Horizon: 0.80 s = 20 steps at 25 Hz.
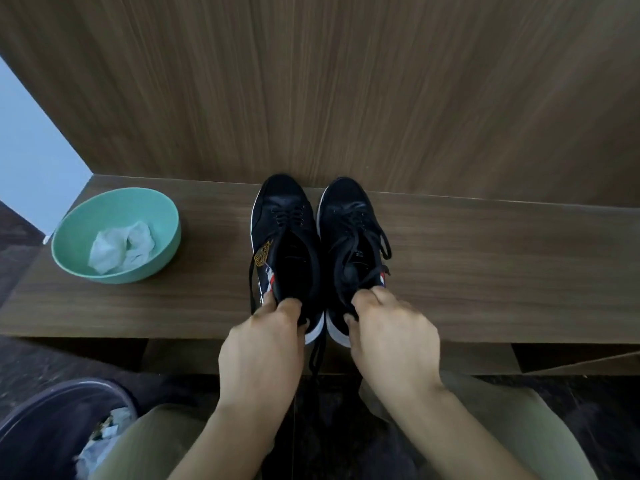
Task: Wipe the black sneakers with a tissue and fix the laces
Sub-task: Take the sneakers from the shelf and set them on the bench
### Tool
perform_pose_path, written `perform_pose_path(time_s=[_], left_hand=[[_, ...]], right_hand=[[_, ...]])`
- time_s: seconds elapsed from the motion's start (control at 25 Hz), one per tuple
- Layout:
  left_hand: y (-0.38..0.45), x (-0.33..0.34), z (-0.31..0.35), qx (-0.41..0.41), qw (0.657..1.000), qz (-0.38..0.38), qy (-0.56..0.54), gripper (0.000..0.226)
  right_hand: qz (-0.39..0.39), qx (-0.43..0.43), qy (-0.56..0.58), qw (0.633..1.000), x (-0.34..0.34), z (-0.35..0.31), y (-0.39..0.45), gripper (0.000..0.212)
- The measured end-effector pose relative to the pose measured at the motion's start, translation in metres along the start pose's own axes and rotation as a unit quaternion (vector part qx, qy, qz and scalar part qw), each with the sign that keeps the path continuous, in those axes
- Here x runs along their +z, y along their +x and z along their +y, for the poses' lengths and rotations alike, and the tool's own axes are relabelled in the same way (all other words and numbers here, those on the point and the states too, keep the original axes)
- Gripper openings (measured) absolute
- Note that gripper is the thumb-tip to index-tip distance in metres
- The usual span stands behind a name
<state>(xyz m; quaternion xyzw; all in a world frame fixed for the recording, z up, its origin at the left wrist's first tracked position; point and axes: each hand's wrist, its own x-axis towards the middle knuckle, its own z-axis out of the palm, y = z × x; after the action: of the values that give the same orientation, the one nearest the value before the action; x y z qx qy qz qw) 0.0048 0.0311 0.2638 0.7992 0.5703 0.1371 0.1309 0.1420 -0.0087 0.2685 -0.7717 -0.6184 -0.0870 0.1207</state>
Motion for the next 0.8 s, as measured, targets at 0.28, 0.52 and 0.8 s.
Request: perform_pose_path(time_s=[0.28, 0.52, 0.8], left_hand=[[0.006, -0.007, 0.002, 0.004, 0.999, -0.029, 0.016, 0.014], [0.004, -0.01, 0.021, -0.048, 0.998, 0.0, 0.049, 0.012], [0.005, -0.009, 0.036, -0.078, 0.995, -0.004, 0.061, 0.011]], right_hand=[[-0.04, -0.043, 0.008, 0.998, -0.01, -0.005, 0.017, 0.046], [-0.024, -0.07, 0.063, 0.995, -0.003, 0.01, 0.008, 0.039], [-0.02, -0.057, 0.096, 0.994, -0.001, 0.028, 0.008, 0.041]])
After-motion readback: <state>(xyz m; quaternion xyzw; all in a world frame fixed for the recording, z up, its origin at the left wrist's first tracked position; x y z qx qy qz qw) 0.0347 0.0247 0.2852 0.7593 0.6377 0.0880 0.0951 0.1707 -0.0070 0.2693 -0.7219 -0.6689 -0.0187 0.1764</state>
